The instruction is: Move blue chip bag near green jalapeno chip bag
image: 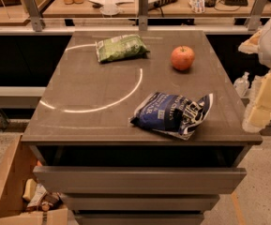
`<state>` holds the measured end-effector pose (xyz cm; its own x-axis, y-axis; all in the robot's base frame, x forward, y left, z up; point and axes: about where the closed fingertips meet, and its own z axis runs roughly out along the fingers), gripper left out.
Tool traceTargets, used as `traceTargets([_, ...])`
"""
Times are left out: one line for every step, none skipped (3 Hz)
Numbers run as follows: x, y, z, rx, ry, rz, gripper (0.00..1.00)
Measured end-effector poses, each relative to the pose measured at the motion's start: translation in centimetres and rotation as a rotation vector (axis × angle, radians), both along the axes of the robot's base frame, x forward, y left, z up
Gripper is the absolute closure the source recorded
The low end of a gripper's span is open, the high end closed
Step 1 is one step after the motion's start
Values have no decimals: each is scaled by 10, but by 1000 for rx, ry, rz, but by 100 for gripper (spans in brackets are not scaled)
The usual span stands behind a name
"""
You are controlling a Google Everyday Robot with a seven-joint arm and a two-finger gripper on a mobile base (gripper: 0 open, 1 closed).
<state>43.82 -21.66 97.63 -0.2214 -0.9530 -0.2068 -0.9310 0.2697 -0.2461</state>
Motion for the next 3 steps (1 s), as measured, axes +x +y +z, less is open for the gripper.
traceTargets([0, 0, 0, 0, 0, 0, 0])
traceTargets([-7, 11, -4, 130, -13, -33, 0])
traceTargets([-15, 13, -23, 323, -55, -131, 0])
